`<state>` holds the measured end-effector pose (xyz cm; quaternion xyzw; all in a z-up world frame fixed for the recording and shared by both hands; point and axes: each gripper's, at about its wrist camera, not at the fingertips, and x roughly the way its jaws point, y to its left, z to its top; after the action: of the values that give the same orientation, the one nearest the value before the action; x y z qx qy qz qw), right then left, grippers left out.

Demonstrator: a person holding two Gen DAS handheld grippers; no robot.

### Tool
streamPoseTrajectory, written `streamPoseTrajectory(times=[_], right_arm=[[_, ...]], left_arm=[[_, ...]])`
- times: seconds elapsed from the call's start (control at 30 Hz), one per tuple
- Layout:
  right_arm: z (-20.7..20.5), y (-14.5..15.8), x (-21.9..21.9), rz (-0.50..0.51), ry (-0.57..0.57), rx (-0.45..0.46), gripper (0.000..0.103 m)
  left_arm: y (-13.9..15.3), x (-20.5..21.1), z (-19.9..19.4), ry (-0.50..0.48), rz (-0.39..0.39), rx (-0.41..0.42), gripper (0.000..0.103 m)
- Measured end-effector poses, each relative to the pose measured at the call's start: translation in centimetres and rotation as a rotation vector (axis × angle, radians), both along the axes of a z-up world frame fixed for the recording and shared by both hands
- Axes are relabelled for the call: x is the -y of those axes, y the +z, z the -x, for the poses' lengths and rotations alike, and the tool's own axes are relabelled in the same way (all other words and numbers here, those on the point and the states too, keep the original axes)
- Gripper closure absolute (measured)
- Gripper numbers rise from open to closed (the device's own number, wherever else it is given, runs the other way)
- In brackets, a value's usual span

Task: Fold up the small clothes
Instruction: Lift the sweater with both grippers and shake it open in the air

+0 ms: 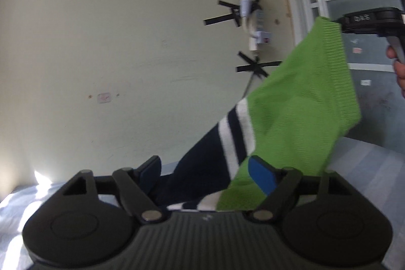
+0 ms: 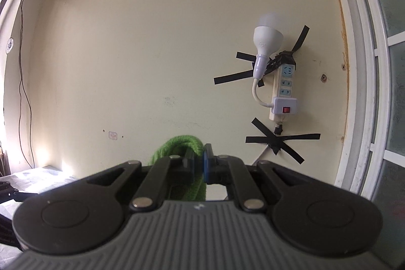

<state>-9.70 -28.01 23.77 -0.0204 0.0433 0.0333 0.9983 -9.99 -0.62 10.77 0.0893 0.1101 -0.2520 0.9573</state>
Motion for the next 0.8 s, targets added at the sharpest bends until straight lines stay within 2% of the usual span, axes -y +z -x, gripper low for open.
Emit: streamPoseTrajectory(times=[0.13, 0.23, 0.3, 0.37, 0.4, 0.43, 0.5, 0.6, 0.7, 0.8], right_arm=[[0.4, -0.2, 0.1, -0.015, -0.005, 0.005, 0.094], [0.4, -0.2, 0.1, -0.024, -0.002, 0.015, 0.094], [0.5, -0.3, -0.2, -0.027, -0.003, 0.024, 0.094], [0.7, -0.2, -0.3, -0.037, 0.0, 0.032, 0.094], [0.8, -0.1, -0.3, -0.043, 0.001, 0.036, 0.094], [1.0, 0.0, -0.2, -0.048, 0.002, 0.04, 0.094], [1.4, 0.4, 0.0, -0.057, 0.003, 0.05, 0.094], [2.3, 1.4, 0.9, -0.083, 0.004, 0.078, 0.094], [3.1, 3.2, 1.8, -0.138, 0.033, 0.105, 0.094], [4.5, 5.6, 2.0, -0.161, 0.077, 0.157, 0.094]], left_arm=[[-0.9, 2.1, 2.7, -0.102, -0.086, 0.043, 0.012], [-2.5, 4.1, 3.1, -0.103, -0.205, 0.092, 0.009], [-3.3, 5.4, 1.9, -0.077, -0.271, 0.085, 0.011], [-3.9, 6.2, 0.0, -0.042, -0.307, 0.051, 0.045], [-4.0, 6.3, -1.3, -0.013, -0.321, 0.012, 0.087], [-3.8, 6.1, -2.2, 0.008, -0.312, -0.025, 0.096], [-1.8, 4.0, -2.9, 0.037, -0.187, -0.046, 0.096], [2.7, -0.5, -2.1, 0.089, 0.031, -0.014, 0.097], [7.8, -4.9, 0.4, 0.152, 0.201, 0.084, 0.097], [13.3, -8.1, 3.9, 0.153, 0.326, 0.204, 0.097]])
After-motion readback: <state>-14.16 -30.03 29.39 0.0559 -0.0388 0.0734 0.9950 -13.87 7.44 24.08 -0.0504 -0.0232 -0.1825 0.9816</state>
